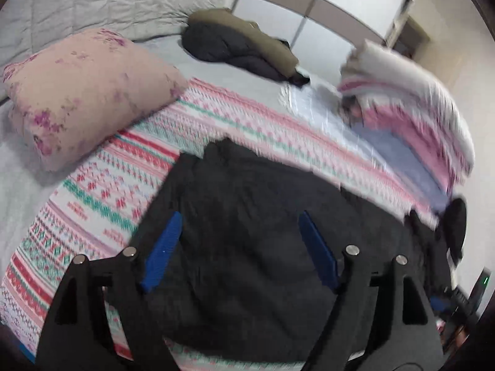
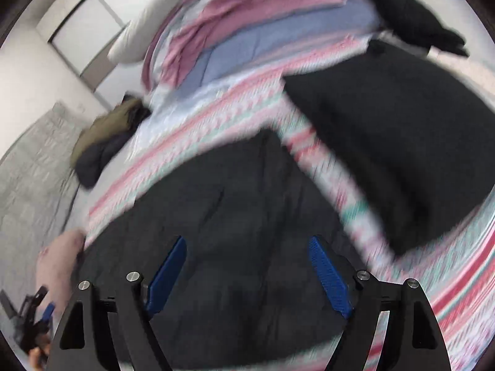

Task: Fold large clothes
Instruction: 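Lower the folded edge onto the jacket and open both grippers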

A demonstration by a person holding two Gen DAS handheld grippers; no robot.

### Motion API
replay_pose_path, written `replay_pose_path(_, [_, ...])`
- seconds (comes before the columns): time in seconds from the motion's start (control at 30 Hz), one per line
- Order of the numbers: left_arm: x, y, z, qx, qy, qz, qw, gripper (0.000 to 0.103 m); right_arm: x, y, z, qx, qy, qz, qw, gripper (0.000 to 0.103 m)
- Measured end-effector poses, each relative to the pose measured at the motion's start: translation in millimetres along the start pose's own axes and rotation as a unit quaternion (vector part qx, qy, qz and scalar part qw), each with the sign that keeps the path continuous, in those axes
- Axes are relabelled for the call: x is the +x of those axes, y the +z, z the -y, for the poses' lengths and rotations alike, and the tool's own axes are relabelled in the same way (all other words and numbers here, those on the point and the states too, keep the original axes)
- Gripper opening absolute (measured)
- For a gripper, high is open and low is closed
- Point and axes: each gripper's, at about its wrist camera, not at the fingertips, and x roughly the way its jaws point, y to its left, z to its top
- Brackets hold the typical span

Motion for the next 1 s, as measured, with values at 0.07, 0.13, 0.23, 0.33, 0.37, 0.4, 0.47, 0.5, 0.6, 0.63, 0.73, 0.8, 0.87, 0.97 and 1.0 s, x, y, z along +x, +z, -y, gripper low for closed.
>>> replay_pose_path(0.07, [10, -14, 1, 0.017, 0.016, -0.014, 0.9996, 0.079, 6, -20, -6, -0.028, 0.003, -0.009, 1.0, 0.083])
replay_pose_path(0.13, [24, -26, -11, 0.019, 0.048, -0.039, 0.9979, 0.079, 15, -33, -8, -0.054, -0.01, -0.013, 0.998, 0.083])
replay_pose_path(0.23, [42, -27, -32, -0.007, 0.068, -0.06, 0.9958, 0.079, 28, -40, -7, -0.078, -0.036, -0.018, 0.996, 0.083])
replay_pose_path(0.33, [61, -30, -50, -0.025, 0.058, -0.091, 0.9938, 0.079, 52, -43, 1, -0.093, -0.065, -0.041, 0.993, 0.083])
replay_pose_path(0.37, [66, -31, -52, -0.031, 0.055, -0.101, 0.9929, 0.079, 58, -45, 3, -0.095, -0.063, -0.048, 0.992, 0.084])
replay_pose_path(0.4, [70, -32, -54, -0.034, 0.057, -0.105, 0.9923, 0.079, 63, -45, 3, -0.098, -0.062, -0.051, 0.992, 0.086])
replay_pose_path(0.47, [70, -34, -47, -0.022, 0.068, -0.104, 0.992, 0.079, 74, -45, 5, -0.099, -0.064, -0.061, 0.991, 0.087])
replay_pose_path(0.5, [69, -35, -43, -0.015, 0.074, -0.104, 0.9917, 0.079, 77, -45, 6, -0.099, -0.066, -0.065, 0.991, 0.088])
replay_pose_path(0.6, [65, -32, -43, -0.027, 0.087, -0.102, 0.9906, 0.078, 80, -44, 3, -0.105, -0.076, -0.069, 0.989, 0.088])
replay_pose_path(0.63, [58, -31, -44, -0.036, 0.092, -0.094, 0.9906, 0.078, 76, -43, 3, -0.104, -0.074, -0.069, 0.989, 0.088])
replay_pose_path(0.73, [28, -24, -41, -0.053, 0.11, -0.04, 0.9917, 0.078, 38, -40, 6, -0.072, -0.059, -0.027, 0.995, 0.088])
replay_pose_path(0.8, [10, -22, -20, -0.026, 0.111, 0.001, 0.9935, 0.078, 15, -36, 12, -0.035, -0.033, 0.017, 0.999, 0.088])
replay_pose_path(0.87, [11, -27, 8, 0.022, 0.093, -0.003, 0.9954, 0.078, 3, -33, 19, 0.008, -0.003, 0.037, 0.999, 0.088])
replay_pose_path(0.97, [27, -43, 65, 0.104, 0.059, -0.041, 0.992, 0.078, 15, -33, 23, 0.032, 0.01, 0.005, 0.999, 0.088])
replay_pose_path(1.0, [34, -48, 84, 0.129, 0.049, -0.053, 0.989, 0.078, 19, -33, 23, 0.036, 0.008, -0.004, 0.999, 0.088])
